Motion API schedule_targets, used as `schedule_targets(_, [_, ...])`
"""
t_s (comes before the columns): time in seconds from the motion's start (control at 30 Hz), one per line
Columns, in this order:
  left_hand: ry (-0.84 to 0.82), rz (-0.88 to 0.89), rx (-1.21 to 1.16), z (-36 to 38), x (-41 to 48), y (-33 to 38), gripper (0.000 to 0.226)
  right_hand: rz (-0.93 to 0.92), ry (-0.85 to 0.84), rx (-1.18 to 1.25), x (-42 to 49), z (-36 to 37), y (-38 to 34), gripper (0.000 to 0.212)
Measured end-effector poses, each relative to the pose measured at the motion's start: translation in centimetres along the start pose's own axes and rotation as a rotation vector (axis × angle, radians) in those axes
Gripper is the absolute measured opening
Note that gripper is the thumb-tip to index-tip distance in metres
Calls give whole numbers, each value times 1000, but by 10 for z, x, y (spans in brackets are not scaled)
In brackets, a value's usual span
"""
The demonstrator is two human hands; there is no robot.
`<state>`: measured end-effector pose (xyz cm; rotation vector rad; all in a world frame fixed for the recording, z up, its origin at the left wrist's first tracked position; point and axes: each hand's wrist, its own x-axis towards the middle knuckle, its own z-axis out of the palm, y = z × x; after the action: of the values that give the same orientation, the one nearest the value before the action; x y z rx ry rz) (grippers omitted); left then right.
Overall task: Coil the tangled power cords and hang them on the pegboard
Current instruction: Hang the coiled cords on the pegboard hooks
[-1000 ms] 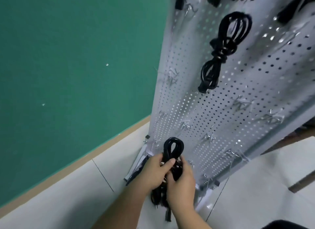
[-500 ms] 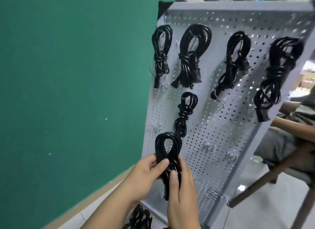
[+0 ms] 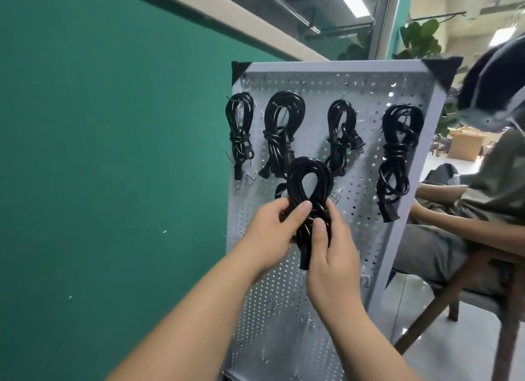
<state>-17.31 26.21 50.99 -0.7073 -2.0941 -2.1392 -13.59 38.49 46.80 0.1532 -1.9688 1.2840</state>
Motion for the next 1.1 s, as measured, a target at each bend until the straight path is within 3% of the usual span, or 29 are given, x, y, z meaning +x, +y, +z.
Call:
schedule_targets(0.27, [41,1,78,14,27,-9,29,105,13,44,20,-5,9,48])
schedule_targets(0.57, [-2,-31,214,14,33,-36,20,190,-42,-160,8,1,30,55])
schedule_targets(1.1, [49,23,417,12,15,-52,30,79,-54,-327,-9,7,54,68])
